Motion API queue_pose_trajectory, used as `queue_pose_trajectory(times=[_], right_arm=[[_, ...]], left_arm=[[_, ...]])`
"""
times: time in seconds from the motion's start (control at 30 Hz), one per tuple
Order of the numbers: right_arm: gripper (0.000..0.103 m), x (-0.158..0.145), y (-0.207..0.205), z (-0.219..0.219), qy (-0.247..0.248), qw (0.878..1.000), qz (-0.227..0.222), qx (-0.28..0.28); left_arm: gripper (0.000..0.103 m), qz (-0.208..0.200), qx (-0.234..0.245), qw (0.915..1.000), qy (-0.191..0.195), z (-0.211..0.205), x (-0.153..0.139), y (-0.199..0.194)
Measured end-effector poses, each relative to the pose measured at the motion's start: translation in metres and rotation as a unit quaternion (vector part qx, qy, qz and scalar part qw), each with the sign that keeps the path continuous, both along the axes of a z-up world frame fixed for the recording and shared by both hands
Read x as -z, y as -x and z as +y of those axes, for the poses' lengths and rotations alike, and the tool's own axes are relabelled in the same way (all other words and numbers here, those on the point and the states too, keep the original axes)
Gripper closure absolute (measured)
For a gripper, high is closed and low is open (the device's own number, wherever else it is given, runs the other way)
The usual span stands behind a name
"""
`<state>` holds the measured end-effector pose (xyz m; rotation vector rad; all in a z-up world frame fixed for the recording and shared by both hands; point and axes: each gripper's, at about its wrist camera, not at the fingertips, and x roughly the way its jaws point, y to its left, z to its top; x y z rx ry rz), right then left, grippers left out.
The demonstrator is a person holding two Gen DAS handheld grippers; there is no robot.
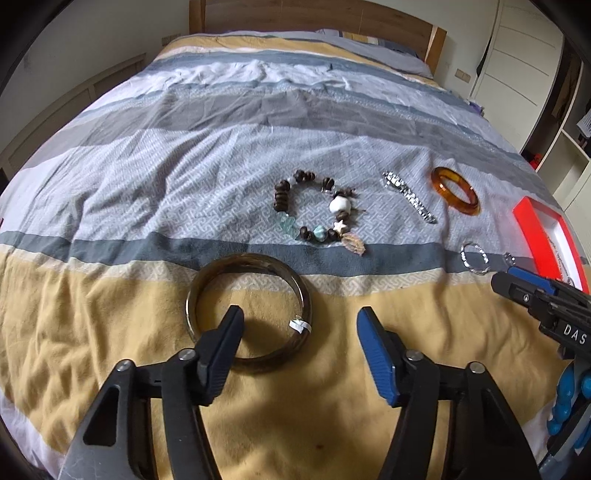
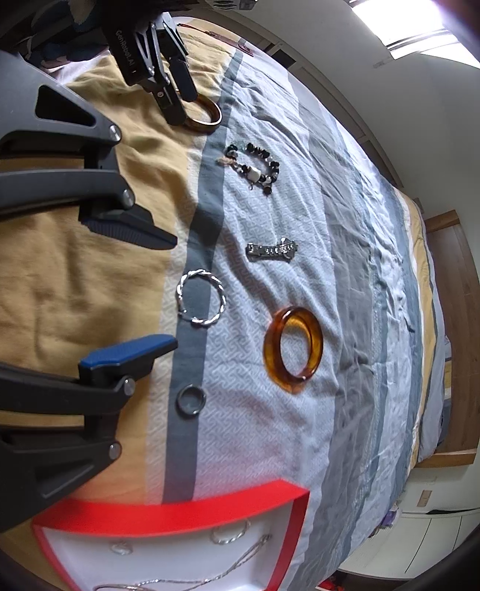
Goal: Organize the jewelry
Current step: 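Move the open left tool toward the dark brown bangle while right tool approaches the twisted silver bangle, then close the left tool on the dark brown bangle while right tool grasps the twisted silver bangle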
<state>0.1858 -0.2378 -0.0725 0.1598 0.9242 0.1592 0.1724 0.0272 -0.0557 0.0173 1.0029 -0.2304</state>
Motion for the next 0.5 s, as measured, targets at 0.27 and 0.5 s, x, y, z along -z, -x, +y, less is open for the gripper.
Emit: queue_pose_trajectory(times=[0.27, 0.5], right_arm=[[0.057, 0.014, -0.019, 0.001, 0.006, 1.000, 0.010, 0.000], [0.057, 0.020, -0.032, 0.003, 0.017, 1.000, 0.010, -0.002]], left_arm=[[0.050, 0.006, 0.008, 0.9999, -0.009, -0.003, 0.014, -0.008], [0.060, 0.003, 0.010, 0.9998, -0.019, -0.005, 0.019, -0.011]])
